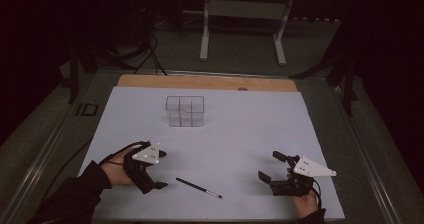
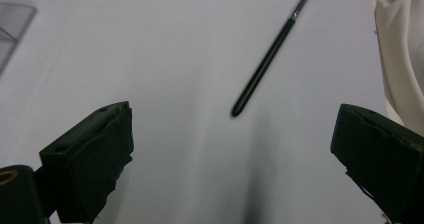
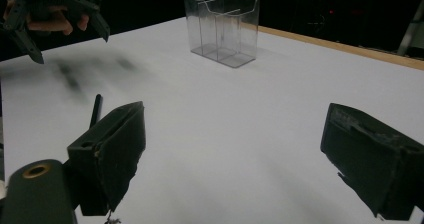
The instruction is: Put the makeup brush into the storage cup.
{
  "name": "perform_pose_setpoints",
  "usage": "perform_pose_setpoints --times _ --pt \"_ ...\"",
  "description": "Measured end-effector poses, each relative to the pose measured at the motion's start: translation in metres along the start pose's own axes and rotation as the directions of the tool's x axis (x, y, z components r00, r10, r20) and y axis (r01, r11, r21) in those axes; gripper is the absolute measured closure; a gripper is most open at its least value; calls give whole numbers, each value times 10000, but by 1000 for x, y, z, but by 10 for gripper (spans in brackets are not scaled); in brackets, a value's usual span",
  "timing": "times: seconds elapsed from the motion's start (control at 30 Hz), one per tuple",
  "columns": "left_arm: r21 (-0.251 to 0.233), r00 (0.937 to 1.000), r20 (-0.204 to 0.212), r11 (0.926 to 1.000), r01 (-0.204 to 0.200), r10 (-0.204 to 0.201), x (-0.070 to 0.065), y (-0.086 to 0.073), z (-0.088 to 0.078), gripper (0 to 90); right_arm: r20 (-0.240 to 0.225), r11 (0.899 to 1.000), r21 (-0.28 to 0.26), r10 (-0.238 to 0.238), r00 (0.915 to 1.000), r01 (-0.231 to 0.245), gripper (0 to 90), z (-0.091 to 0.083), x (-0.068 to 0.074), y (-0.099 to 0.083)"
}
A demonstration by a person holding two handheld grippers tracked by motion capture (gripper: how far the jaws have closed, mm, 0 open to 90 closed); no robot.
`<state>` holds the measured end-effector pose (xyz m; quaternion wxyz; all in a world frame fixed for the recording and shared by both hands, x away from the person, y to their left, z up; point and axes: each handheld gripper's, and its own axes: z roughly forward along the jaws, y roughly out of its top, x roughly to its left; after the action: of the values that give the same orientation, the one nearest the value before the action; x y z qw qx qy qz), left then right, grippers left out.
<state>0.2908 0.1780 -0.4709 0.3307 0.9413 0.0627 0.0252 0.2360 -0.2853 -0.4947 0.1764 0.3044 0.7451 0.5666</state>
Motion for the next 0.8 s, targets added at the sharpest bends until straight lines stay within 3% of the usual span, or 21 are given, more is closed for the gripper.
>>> perform_pose_setpoints --times 0.17,0.37,0.53,0.8 --pt "416 9986 371 9984 -394 379 1 6 6 58 3 10000 2 5 10000 -5 109 0 -1 0" --pt "1023 9948 631 9910 -862 800 2 17 15 58 11 10000 29 15 10000 -15 109 0 -1 0" --pt "1690 9909 792 9782 -1209 1088 2 27 22 64 31 9999 131 -4 10000 3 109 0 0 0" --pt "2226 9821 1286 9610 -1641 1380 -2 40 34 88 27 9999 87 51 10000 -51 109 0 -1 0"
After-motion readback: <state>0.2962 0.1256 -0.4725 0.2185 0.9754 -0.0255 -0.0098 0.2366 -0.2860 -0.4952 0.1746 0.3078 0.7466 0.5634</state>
